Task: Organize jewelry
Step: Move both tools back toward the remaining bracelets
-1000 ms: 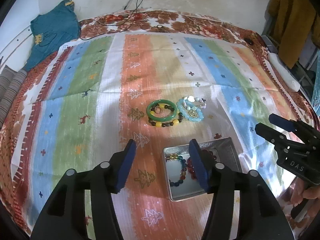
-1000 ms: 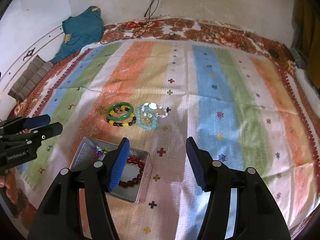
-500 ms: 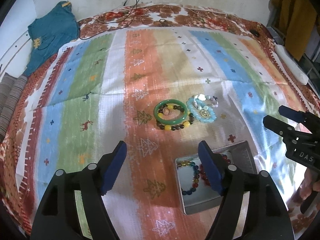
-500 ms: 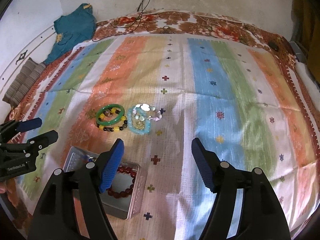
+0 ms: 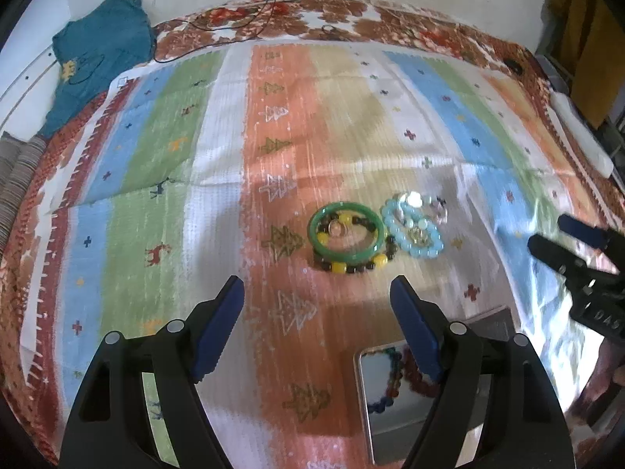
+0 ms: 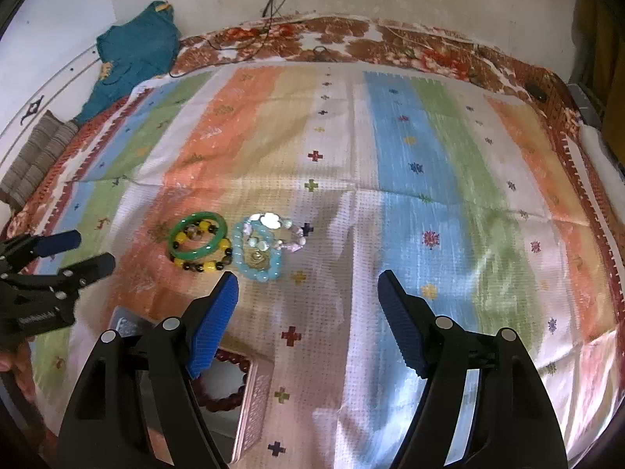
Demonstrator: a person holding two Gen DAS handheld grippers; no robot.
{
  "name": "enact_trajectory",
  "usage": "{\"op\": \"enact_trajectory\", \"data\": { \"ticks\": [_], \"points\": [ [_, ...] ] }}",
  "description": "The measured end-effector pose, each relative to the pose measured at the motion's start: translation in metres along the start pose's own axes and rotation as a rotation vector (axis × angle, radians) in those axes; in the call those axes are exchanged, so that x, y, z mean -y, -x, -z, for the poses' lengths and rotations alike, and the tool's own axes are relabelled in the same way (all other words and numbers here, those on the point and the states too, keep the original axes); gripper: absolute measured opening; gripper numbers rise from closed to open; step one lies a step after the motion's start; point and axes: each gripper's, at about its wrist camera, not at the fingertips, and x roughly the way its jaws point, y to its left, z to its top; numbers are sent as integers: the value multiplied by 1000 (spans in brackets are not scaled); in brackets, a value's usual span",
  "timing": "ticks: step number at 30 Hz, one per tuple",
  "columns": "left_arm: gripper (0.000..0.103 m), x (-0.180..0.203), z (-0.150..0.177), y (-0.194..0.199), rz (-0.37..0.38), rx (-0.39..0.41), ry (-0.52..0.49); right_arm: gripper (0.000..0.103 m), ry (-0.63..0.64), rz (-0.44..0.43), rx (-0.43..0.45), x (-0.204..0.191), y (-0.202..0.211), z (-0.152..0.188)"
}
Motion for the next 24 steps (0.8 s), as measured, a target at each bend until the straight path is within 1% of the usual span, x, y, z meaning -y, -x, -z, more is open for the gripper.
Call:
{"op": "enact_trajectory", "data": {
  "ticks": [5,11,17,24],
  "points": [
    [76,3,-8,-7,3,-2,-12,74,-11,12,-4,2,-11,-7],
    [76,-1,-12,-25,-12,-35,-17,74,17,11,-8,-3,-19,-13],
    [76,-6,-16,-36,-11,-46,1,74,30,11,-36,-5,-33,-19],
    [76,-8,-24,-51,-24,-57,-3,74,34,21,-71,-4,-56,-23]
  ]
}}
